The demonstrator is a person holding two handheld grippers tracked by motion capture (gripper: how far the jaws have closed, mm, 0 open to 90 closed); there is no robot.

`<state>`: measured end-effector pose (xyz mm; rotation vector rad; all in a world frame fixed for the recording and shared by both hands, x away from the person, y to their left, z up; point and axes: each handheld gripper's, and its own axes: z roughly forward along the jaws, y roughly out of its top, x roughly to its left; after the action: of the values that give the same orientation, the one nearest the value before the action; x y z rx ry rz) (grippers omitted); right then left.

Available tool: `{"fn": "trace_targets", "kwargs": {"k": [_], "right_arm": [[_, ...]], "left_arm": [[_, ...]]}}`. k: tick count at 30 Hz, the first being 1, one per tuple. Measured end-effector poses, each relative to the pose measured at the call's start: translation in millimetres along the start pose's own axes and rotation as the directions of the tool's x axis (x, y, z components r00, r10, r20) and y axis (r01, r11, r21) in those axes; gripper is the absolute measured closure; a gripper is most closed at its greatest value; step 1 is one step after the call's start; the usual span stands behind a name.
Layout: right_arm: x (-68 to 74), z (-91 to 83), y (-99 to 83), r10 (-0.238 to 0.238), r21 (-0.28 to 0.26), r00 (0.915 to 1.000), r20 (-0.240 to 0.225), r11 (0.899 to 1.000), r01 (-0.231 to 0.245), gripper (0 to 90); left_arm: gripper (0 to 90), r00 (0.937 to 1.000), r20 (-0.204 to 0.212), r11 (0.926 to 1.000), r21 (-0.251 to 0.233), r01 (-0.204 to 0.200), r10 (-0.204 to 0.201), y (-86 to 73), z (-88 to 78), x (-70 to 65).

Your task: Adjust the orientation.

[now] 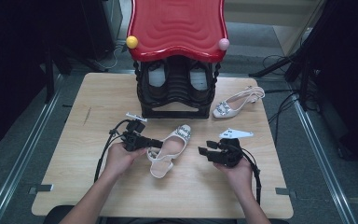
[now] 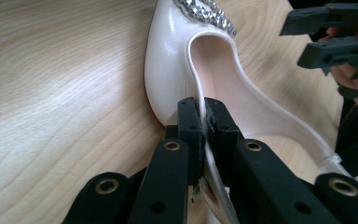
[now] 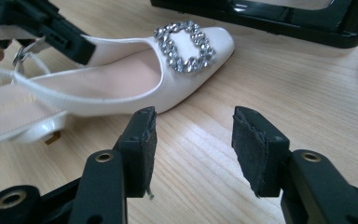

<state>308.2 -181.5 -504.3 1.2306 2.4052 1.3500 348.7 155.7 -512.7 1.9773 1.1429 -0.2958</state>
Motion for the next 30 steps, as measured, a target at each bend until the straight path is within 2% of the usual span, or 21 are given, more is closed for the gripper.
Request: {"fn": "trace_targets", "kwargs": {"k": [3, 7, 11, 17, 20, 22, 27, 30], "right_arm": [[-0.3, 0.5, -0.1, 0.006, -0.001, 1.0, -0.005, 1.0, -0.006, 52.6], [0.8, 5.5, -0.2, -0.001, 0.002, 1.0, -0.007, 1.0, 0.001, 53.8], [3.4, 10.8, -0.3, -0.01, 0.009, 0.9998, -0.016, 1.0, 0.011, 56.7], [6.8, 17.8, -0.2, -0.01, -0.003, 0.9992, -0.038, 1.0, 0.01, 63.4], [7.6, 23.9, -0.8, -0.033, 0.006, 0.9986, -0.042, 0.999, 0.033, 68.3], [7.6, 28.2, -1.5, -0.054, 0.016, 0.998, -0.033, 0.998, 0.054, 73.7], [6.5, 31.4, 0.1, -0.039, 0.004, 0.9978, -0.054, 0.999, 0.039, 87.7], [8.0, 34.4, 1.0, -0.033, 0.012, 0.9966, -0.076, 0.999, 0.034, 90.0]], "left_arm": [[86.3, 0.9982, -0.056, 0.9996, 0.018, -0.02, 0.021, 0.2, 2.4, 0.3], [84.0, 0.9969, -0.061, 0.9986, 0.019, -0.049, 0.05, 1.1, 1.6, -1.8], [72.9, 0.9941, -0.073, 0.9967, 0.015, -0.079, 0.08, 2.5, -0.2, -7.2], [58.1, 0.9858, -0.107, 0.9915, 0.027, -0.127, 0.129, 5.3, -11.7, -20.5], [54.2, 0.9807, -0.132, 0.9896, 0.007, -0.144, 0.144, 5.4, -18.9, -25.0], [52.5, 0.9827, -0.121, 0.9899, -0.002, -0.141, 0.14, 5.5, -23.3, -26.0], [50.1, 0.9833, -0.127, 0.9905, -0.026, -0.135, 0.131, 3.9, -36.0, -22.8], [49.1, 0.9829, -0.148, 0.9922, -0.042, -0.117, 0.11, 1.6, -43.8, -16.4]]}}
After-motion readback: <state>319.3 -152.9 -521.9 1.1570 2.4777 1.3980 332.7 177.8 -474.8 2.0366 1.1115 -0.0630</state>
